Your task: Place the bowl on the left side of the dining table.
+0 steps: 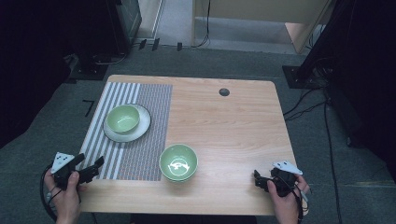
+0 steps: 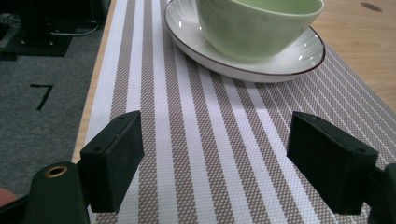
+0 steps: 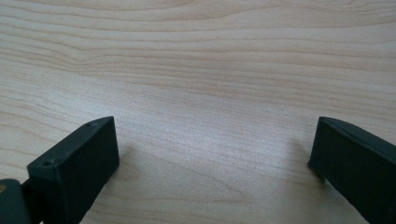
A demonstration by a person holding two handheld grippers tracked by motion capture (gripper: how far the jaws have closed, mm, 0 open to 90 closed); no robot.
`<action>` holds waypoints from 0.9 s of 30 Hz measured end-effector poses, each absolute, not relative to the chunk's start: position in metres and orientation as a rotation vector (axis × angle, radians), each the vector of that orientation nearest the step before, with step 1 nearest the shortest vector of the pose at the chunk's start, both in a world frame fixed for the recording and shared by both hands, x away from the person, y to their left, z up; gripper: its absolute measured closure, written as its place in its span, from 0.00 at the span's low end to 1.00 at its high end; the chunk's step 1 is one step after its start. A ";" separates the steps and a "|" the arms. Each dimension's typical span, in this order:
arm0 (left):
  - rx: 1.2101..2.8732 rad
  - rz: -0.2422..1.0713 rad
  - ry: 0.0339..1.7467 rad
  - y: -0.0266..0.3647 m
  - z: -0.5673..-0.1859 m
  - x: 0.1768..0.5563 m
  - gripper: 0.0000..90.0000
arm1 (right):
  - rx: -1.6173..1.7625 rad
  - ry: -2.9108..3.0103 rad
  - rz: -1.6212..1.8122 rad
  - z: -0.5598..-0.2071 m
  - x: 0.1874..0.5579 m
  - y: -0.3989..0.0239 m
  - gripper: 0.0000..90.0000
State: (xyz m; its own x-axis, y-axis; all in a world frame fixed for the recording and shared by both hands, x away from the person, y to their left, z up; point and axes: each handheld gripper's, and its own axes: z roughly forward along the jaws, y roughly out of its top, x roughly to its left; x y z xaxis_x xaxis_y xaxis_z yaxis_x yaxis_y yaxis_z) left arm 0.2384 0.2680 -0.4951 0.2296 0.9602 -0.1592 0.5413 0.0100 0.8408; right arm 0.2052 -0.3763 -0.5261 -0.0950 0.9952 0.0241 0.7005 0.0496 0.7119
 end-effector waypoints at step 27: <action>1.753 0.555 1.422 0.290 -0.514 0.227 0.20 | 1.698 1.848 0.797 -0.526 0.205 -0.376 0.01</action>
State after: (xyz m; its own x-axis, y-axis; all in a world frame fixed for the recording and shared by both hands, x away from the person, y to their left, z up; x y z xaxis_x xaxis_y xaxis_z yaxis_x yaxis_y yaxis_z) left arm 0.2270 0.2898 -0.5138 0.2735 0.9512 -0.1429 0.6031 -0.0538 0.7958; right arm 0.2052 -0.3763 -0.5261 -0.0946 0.9952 0.0241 0.7008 0.0493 0.7117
